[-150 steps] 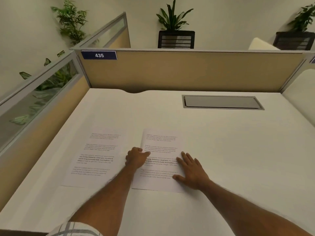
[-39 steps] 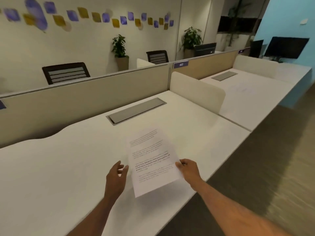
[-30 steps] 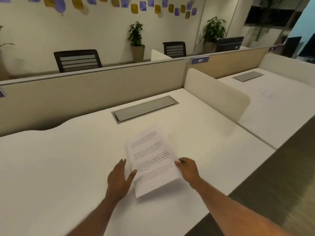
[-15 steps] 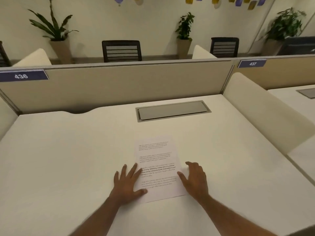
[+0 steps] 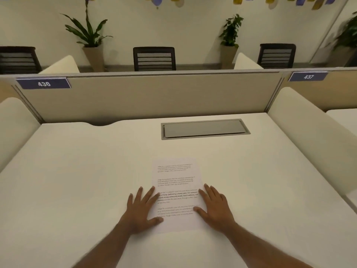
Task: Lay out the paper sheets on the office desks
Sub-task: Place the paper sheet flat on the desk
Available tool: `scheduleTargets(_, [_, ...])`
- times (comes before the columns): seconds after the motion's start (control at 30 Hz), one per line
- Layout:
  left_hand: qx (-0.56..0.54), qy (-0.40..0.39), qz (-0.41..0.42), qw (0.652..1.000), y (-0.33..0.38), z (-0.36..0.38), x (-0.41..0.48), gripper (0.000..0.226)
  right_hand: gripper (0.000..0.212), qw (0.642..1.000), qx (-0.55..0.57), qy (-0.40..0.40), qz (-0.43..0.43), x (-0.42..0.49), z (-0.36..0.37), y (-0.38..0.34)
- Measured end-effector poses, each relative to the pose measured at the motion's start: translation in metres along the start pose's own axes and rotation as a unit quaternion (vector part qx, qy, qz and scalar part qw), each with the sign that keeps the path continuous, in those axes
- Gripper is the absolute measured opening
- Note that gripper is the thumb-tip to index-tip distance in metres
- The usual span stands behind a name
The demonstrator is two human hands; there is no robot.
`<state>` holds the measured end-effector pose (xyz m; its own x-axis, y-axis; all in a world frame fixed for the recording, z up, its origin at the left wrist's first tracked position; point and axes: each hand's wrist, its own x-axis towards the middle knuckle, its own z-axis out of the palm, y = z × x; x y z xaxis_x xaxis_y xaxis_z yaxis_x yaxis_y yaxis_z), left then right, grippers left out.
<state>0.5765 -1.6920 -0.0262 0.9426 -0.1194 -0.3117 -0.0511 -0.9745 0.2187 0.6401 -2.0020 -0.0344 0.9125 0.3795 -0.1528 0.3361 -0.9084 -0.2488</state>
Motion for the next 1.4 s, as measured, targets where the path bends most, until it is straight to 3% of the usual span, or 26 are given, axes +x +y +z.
scheduleTargets(0.2, [-0.017, 0.029, -0.023, 0.999, 0.002, -0.009, -0.014, 0.091, 0.077, 1.000, 0.003, 0.010, -0.018, 0.007, -0.017, -0.012])
scheduleTargets(0.47, [0.002, 0.097, -0.155, 0.983, -0.031, -0.017, -0.100, 0.096, 0.076, 0.988, -0.010, -0.005, -0.152, 0.030, -0.026, -0.097])
scheduleTargets(0.73, [0.021, 0.163, -0.272, 0.948, -0.117, -0.006, -0.232, 0.104, 0.076, 0.958, -0.046, -0.012, -0.283, 0.016, -0.001, -0.245])
scheduleTargets(1.03, [0.001, 0.158, -0.399, 0.903, -0.237, 0.023, -0.408, 0.105, 0.087, 0.923, -0.089, -0.025, -0.374, -0.042, 0.074, -0.459])
scheduleTargets(1.4, [-0.052, 0.194, -0.537, 0.820, -0.334, 0.068, -0.603, 0.107, 0.098, 0.870, -0.116, -0.061, -0.476, -0.106, 0.157, -0.669])
